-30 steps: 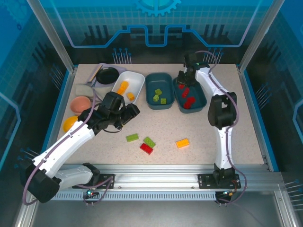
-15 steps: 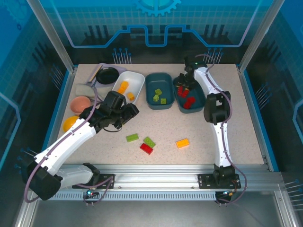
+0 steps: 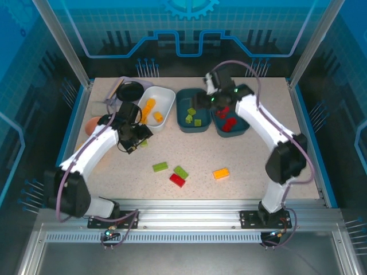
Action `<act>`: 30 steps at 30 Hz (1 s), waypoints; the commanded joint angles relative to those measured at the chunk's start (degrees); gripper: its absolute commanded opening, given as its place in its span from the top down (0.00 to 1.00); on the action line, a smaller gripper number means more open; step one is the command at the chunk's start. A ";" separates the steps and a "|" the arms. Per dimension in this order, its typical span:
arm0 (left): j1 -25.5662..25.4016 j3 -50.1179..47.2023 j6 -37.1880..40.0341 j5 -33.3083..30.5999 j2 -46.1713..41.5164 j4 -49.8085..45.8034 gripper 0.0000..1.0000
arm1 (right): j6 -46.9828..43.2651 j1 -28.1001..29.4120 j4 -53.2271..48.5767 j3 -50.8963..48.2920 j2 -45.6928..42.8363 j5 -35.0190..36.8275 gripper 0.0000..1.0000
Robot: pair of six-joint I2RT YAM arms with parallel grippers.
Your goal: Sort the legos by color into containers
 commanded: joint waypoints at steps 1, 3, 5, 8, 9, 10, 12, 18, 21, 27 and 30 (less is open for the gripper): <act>2.64 2.85 10.46 1.99 5.62 -0.09 0.24 | -1.15 5.00 12.37 -12.43 -6.50 -7.19 0.23; 3.69 4.51 13.67 2.16 9.42 0.66 0.24 | 0.42 7.68 14.95 -17.81 -9.43 -10.16 0.20; 4.16 6.66 16.75 2.13 13.06 1.05 0.24 | 1.49 9.98 15.97 -21.76 -11.87 -11.15 0.18; 4.24 9.59 20.24 1.61 18.45 1.22 0.25 | 2.55 12.16 15.62 -25.81 -14.48 -11.01 0.17; 4.30 10.40 20.91 1.32 20.02 1.31 0.25 | 3.01 12.53 15.54 -26.91 -15.28 -10.84 0.18; 4.30 11.14 21.37 0.83 21.52 1.22 0.26 | 3.42 12.65 15.52 -27.71 -16.06 -10.66 0.17; 4.27 12.18 21.94 0.14 23.59 1.22 0.28 | 3.86 12.66 14.98 -28.88 -17.36 -10.06 0.17; 4.25 12.88 22.15 -2.73 26.65 0.96 0.31 | 3.67 12.64 12.85 -28.91 -18.57 -8.66 0.18; 4.30 11.71 22.02 -3.90 27.23 1.67 0.36 | 3.92 12.64 12.36 -28.65 -18.27 -8.41 0.18; 4.30 10.00 22.19 -3.77 28.42 4.14 0.47 | 4.13 12.65 11.49 -27.76 -17.69 -8.08 0.19; 4.13 10.06 22.28 -3.11 28.94 4.57 0.50 | 4.15 12.59 10.95 -27.59 -17.64 -7.74 0.19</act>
